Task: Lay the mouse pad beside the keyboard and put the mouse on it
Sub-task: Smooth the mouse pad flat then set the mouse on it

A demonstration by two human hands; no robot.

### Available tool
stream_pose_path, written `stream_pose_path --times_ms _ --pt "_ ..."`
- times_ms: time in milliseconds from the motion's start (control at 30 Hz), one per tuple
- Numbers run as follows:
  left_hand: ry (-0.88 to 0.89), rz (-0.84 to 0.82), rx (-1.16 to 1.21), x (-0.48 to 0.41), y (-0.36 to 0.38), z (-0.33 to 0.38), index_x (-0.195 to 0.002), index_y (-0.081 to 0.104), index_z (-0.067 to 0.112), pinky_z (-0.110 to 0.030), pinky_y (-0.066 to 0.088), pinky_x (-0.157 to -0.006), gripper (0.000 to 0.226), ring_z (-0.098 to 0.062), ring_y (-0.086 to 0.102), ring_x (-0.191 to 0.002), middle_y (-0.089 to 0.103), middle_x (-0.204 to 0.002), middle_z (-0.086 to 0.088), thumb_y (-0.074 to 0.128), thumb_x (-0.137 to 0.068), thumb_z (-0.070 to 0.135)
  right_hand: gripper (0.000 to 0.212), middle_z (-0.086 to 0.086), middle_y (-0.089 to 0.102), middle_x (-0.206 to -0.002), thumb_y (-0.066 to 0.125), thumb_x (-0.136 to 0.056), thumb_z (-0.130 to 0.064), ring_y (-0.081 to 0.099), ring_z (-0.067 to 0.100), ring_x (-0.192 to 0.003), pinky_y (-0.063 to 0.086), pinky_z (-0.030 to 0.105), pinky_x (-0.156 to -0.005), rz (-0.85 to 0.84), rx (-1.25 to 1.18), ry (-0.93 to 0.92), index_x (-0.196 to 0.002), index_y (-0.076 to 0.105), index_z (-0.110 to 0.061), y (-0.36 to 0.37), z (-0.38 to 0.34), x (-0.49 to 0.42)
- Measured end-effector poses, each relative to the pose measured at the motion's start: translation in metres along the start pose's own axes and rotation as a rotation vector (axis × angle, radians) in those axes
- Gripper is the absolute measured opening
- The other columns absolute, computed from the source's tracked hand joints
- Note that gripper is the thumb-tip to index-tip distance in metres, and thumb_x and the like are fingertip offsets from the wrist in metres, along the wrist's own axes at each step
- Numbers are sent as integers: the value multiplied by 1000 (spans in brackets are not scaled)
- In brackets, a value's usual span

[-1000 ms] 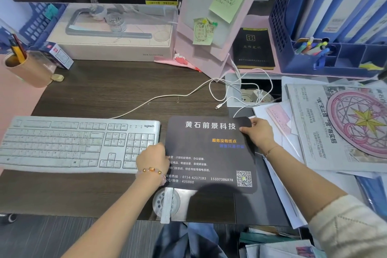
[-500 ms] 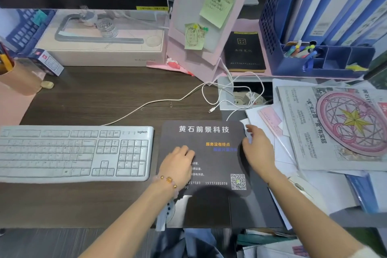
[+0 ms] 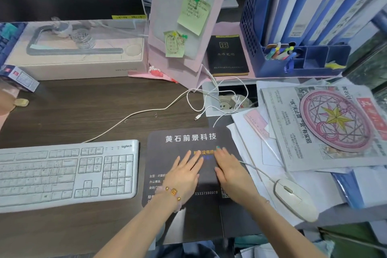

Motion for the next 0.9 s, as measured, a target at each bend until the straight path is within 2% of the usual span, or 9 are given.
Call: stream_pose_path --times_ms 67,133,300,433,533,667,767,833,900 --pt "-31 -62 34 0 1 0 -149 9 20 -37 1 -119 52 -18 -2 -148 -1 -160 6 20 -98 24 45 7 42 -149 40 -95 -19 37 21 -138 22 20 -109 136 -190 184 -139 42 -8 -19 25 2" --pt "-57 -52 68 -3 -6 1 -148 15 21 -37 4 -119 50 -17 1 -148 4 -160 7 22 -98 25 34 12 61 -126 48 -91 -14 54 29 -117 38 28 -91 277 -277 332 -124 54 -5 -41 42 3" --pt "-168 113 320 -9 -38 3 -131 44 22 -31 32 -106 39 -18 38 -133 47 -141 4 35 -93 29 42 2 62 -100 58 -86 -14 59 21 -97 40 28 -89 258 -668 659 -127 53 -9 -37 65 -9" --pt "-332 162 814 -25 -39 -2 -106 58 18 -31 44 -91 27 -17 55 -102 58 -110 -1 55 -86 35 25 5 66 -78 53 -84 -1 59 14 -69 49 22 -71 283 -1030 665 -104 67 -3 -35 59 -12" --pt "-421 180 1169 -32 -40 3 -90 55 15 -26 42 -79 34 -15 53 -83 57 -93 -1 66 -76 44 33 9 61 -68 39 -83 8 52 14 -62 45 20 -61 177 -1130 577 -77 70 -5 -28 37 -15" --pt "-507 219 1263 -32 -36 -5 -102 59 15 -29 45 -84 33 -19 59 -91 64 -94 -1 63 -79 39 38 5 63 -70 39 -83 8 53 12 -63 44 16 -60 19 -1110 487 -71 69 -11 -14 15 -14" --pt "-569 244 1280 -28 -28 -19 -83 60 23 -44 54 -86 6 -25 64 -82 63 -78 -2 57 -82 29 35 1 65 -72 46 -84 5 54 10 -62 46 14 -59 71 -1057 498 -76 70 -18 -21 22 -15" --pt "-588 218 1359 -24 -23 -20 -78 57 31 -41 55 -81 10 -21 64 -70 62 -75 0 57 -85 23 24 -4 65 -76 54 -81 -2 56 11 -66 48 21 -69 189 -827 524 -80 67 -22 -35 39 -17" --pt "-605 214 1420 -19 -19 -22 -79 57 31 -39 55 -75 13 -15 61 -64 61 -73 0 57 -86 21 16 -4 62 -81 65 -76 -14 58 15 -73 47 29 -79 186 -578 530 -89 66 -22 -41 49 -18"
Point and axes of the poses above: each hand's wrist, its own x-axis away from the middle knuckle, its own y-axis out of the palm, z = x × y, the point moved 9 cm from there along -x, towards the middle knuckle
